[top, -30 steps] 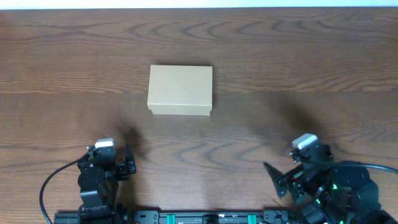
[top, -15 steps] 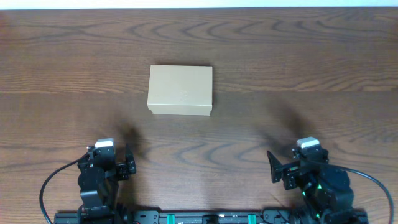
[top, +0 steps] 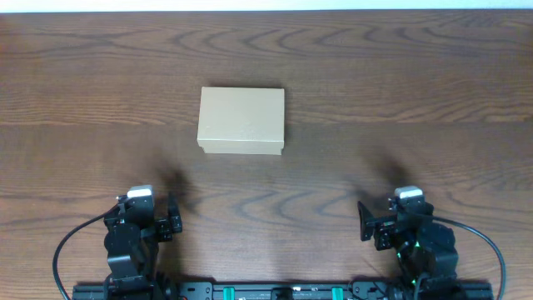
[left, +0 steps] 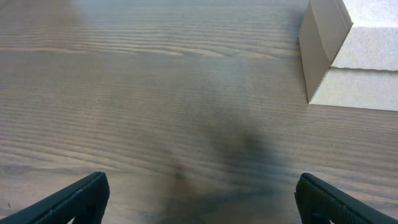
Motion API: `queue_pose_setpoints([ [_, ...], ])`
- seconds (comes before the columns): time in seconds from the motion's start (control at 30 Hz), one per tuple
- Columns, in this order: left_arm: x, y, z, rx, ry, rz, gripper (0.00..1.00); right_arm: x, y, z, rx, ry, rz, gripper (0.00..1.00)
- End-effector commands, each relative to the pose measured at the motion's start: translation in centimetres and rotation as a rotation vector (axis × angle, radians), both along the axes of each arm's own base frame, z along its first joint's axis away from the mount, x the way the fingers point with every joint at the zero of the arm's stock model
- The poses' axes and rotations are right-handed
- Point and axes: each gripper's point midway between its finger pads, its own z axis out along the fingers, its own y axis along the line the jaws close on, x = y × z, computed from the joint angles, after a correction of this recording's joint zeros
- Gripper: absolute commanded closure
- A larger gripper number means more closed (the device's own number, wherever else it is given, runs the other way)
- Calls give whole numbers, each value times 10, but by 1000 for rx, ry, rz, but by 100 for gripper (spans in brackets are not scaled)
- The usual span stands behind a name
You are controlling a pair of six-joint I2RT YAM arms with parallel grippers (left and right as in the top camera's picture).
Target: Pack container
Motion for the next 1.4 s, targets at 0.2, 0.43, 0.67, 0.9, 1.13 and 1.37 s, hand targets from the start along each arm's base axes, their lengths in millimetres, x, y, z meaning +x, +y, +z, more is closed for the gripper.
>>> queue_pose_setpoints([
  [0.2,0,3,-2,-6,-4,25,5,-1,-4,-6,3,15,-26,1],
  [0.43,0,3,-2,-6,-4,25,5,-1,-4,-6,3,14,-26,1],
  [0.67,0,3,-2,-6,-3,25,5,-1,-4,-6,3,14,-26,1],
  [0.9,0,3,-2,-6,-3,24,5,-1,-4,-6,3,14,-26,1],
  [1.13,0,3,-2,-6,-3,25,5,-1,-4,-6,3,14,-26,1],
  [1.37,0,3,-2,-6,-4,25,5,-1,-4,-6,3,14,-26,1],
])
